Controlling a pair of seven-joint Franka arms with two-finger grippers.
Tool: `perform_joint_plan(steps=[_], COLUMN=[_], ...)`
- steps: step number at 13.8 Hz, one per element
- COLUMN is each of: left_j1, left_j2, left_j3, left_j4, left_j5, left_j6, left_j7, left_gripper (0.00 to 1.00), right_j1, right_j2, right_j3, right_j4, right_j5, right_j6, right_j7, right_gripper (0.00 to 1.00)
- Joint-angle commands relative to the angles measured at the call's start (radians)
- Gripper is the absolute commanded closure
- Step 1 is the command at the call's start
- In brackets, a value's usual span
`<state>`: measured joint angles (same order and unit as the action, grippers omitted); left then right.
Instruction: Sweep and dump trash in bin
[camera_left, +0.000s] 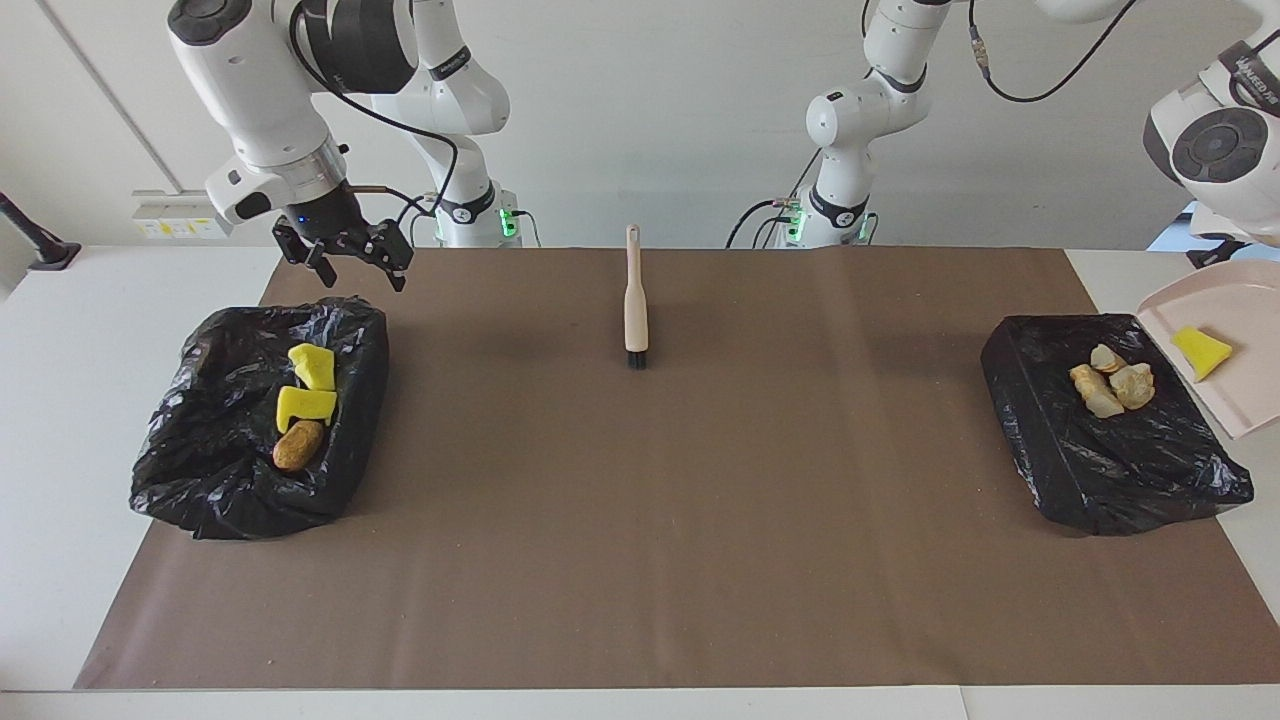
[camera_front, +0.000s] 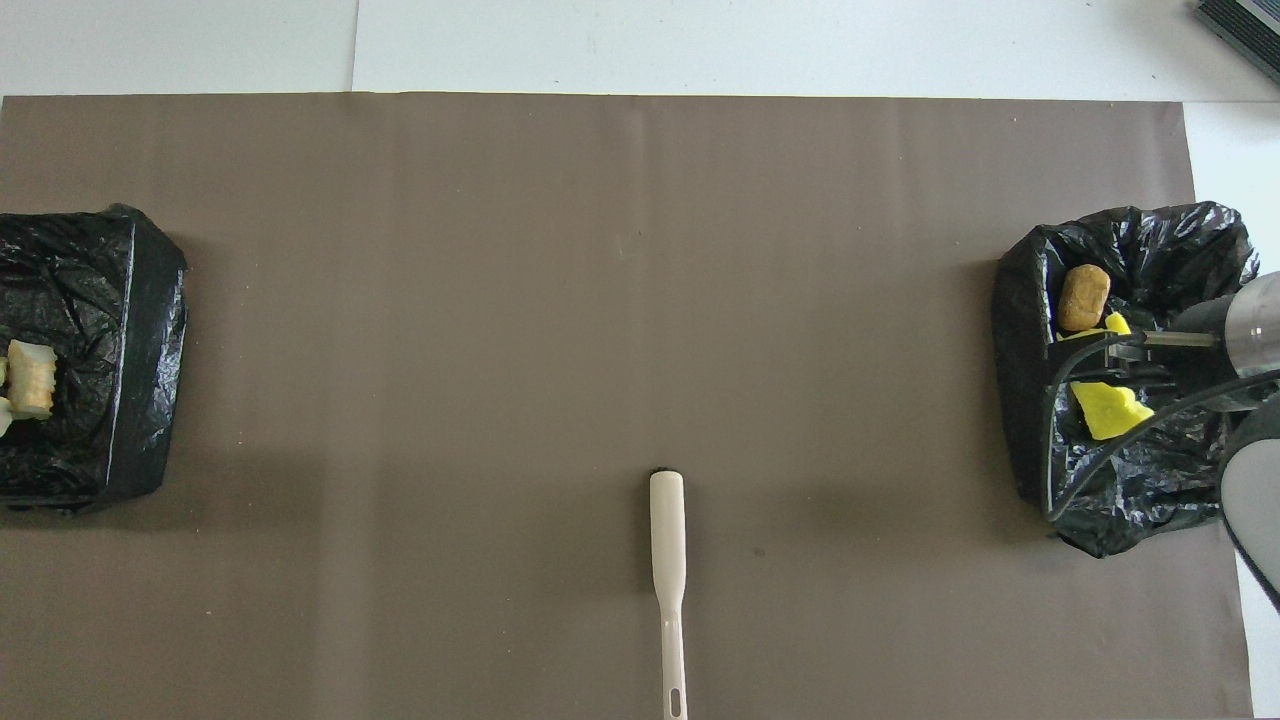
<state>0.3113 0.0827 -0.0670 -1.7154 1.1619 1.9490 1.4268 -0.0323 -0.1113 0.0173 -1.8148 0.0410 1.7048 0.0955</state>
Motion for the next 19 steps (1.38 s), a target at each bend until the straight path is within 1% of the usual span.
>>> perform_joint_plan(steps=[1,3,6,7,9,11,12,14,17,19], left_j1=[-0.057,-0.073,-0.107,-0.118,-0.12,-0.121,-0.124,-0.133,-0.136,-0.158], left_j2=[-0.04,-0.05,-0.061,-0.063,-0.064,-0.081,-0.098,-0.132,-0.141,-0.143], left_j3=[0.01,0.009,0.009,0.01,0.009,0.009,0.009,0.01,0.009,0.009], left_j4=[-0.041,-0.062,-0.082,-0.082,-0.09,-0.118,-0.139,-0.191,-0.2,-0.199], left_j5=[0.047,0.058,0.068,0.068,0.07,0.11,0.122,0.157,0.205,0.238], left_j6=[-0.056,-0.067,-0.091,-0.096,-0.105,-0.105,-0.105,-0.107,-0.131,-0.163], left_j7=[-0.052,-0.062,-0.066,-0.071,-0.071,-0.081,-0.1,-0.147,-0.167,-0.174], left_gripper=[1.0,1.0,1.0,1.0,1.0,1.0,1.0,1.0,1.0,1.0], right_j1=[0.115,0.082,0.028,0.013,-0.03,-0.026,-0.032,-0.032,-0.031,-0.02], right_j2=[0.062,0.07,0.061,0.059,0.052,0.058,0.05,0.051,0.047,0.044], right_j3=[-0.153,-0.154,-0.094,-0.082,-0.024,-0.025,-0.02,-0.016,-0.014,-0.014], right_j4=[0.101,0.103,0.114,0.114,0.112,0.129,0.165,0.18,0.184,0.181], right_j5=[-0.024,-0.009,-0.013,-0.01,-0.015,-0.03,-0.027,-0.029,-0.035,-0.036], right_j6=[-0.039,-0.043,-0.05,-0.068,-0.076,-0.076,-0.083,-0.122,-0.138,-0.158], right_j7=[-0.034,-0.036,-0.075,-0.1,-0.109,-0.111,-0.112,-0.111,-0.112,-0.112], right_gripper=[0.0,0.0,0.0,0.0,0.0,0.0,0.0,0.0,0.0,0.0])
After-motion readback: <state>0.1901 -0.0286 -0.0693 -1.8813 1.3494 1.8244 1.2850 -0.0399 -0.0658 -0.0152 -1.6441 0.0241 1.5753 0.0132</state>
